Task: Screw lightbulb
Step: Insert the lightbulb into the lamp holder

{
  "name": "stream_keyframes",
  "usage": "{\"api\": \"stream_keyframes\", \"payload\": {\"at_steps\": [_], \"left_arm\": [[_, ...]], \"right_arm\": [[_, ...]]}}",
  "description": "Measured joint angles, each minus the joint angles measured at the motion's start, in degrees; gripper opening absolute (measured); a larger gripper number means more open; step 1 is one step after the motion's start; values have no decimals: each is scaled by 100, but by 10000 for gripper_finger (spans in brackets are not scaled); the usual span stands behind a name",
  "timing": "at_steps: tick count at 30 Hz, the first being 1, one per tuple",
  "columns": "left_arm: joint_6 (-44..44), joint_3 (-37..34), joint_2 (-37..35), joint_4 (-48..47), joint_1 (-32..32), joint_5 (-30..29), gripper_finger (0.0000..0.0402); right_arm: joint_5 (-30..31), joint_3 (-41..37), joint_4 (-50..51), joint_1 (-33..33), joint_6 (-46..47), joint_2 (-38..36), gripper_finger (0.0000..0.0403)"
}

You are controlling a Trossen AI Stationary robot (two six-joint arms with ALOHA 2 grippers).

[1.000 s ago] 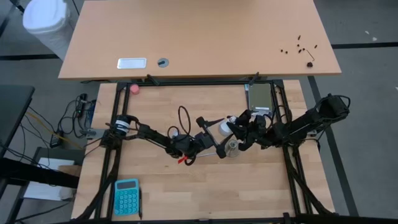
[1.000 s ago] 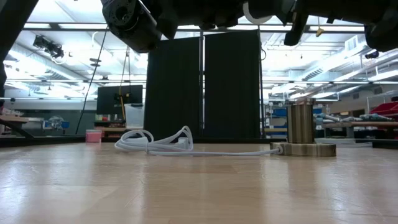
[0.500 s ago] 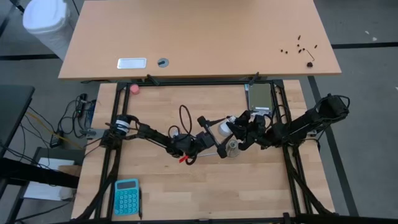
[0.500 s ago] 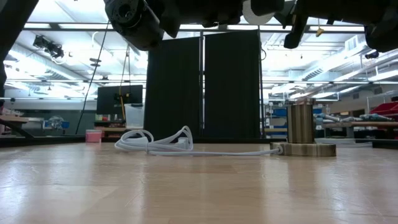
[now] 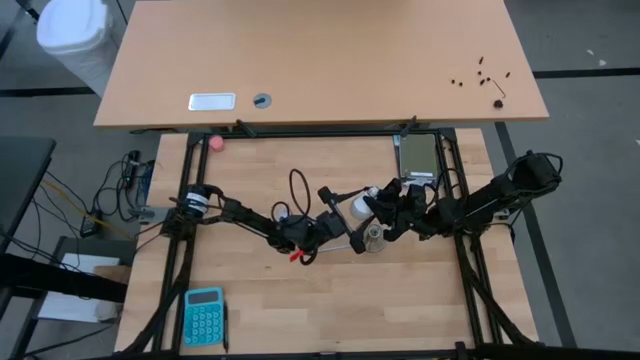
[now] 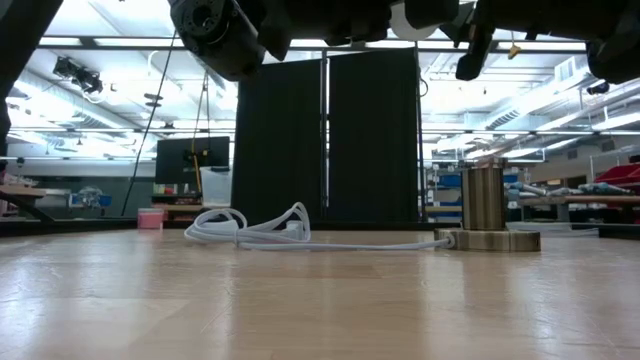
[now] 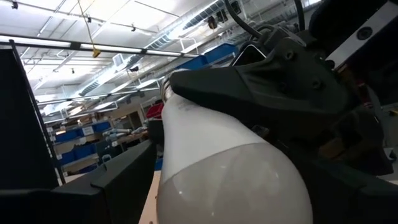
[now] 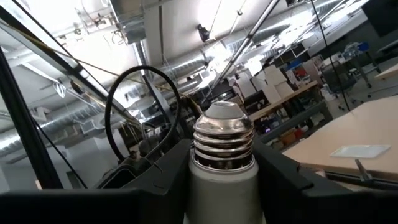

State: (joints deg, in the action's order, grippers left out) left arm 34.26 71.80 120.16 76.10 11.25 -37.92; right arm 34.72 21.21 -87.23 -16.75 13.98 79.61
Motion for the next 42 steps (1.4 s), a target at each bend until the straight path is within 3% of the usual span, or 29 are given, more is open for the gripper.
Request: {"api": "stream_keyframes", "payload": {"at_steps": [11,22,33,42], "left_arm": [[159,9,0,36,11,-345,333],[452,9,0,20,118,-586,331],[448,9,-4,-108,120,-375,278],[460,9,-4,-121,124,-284,285]], "right_arm": [[404,-4,47,-294,-2,-2,153],[1247,-9,-52,-652,-348,-2,153],[1362,-9,57,-660,-43,-17,153],[1441,-9,77,-730,-24,-22,153]]}}
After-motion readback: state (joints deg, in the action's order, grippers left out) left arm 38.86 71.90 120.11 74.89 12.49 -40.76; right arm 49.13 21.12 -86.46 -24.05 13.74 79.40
